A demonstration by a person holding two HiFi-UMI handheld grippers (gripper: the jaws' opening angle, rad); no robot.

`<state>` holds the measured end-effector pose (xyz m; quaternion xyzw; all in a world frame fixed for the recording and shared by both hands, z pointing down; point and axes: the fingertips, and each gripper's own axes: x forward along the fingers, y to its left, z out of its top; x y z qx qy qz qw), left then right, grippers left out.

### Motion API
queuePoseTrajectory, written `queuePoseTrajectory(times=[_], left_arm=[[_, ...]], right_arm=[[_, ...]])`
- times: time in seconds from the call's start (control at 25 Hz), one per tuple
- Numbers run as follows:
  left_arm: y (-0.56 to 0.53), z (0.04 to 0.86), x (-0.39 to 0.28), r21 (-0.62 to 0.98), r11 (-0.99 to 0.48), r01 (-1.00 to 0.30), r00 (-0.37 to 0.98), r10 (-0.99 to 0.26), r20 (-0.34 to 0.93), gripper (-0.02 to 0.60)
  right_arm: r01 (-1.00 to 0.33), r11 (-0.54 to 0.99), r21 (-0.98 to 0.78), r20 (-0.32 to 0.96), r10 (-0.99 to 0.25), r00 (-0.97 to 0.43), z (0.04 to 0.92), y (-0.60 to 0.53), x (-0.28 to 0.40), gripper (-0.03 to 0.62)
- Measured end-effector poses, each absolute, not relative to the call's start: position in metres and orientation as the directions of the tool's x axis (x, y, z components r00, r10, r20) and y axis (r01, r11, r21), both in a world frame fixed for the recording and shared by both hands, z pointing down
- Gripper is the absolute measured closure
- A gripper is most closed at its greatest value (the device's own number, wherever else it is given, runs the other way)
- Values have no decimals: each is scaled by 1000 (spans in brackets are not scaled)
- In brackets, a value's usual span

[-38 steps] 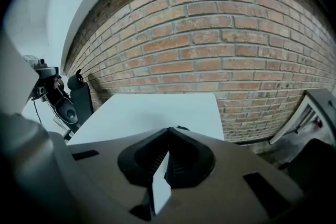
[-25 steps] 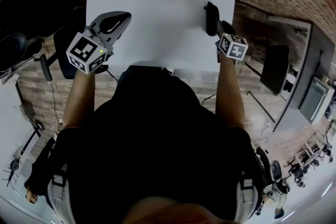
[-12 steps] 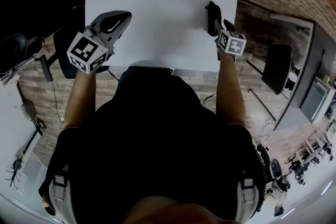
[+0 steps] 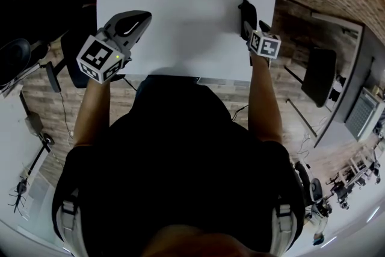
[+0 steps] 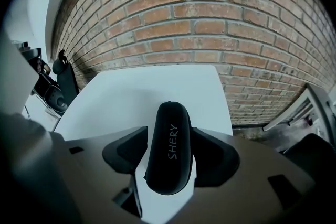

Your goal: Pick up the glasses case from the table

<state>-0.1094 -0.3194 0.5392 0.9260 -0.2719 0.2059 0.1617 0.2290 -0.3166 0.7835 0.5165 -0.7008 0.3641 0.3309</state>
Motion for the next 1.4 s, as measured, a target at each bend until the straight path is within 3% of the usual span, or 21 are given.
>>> queuePoseTrajectory(times=[0.6,1.4], left_arm=[[-326,553,-114,207,-796,-568,767,-422,483,571],[-333,566,-114,242,-782,-574,766,-409,497,571]], right_arm=[[-965,198,-170,873,-424,-241,812,-317,228,260],[-968,199,-153,898,-381,-220,840,-321,224,237]])
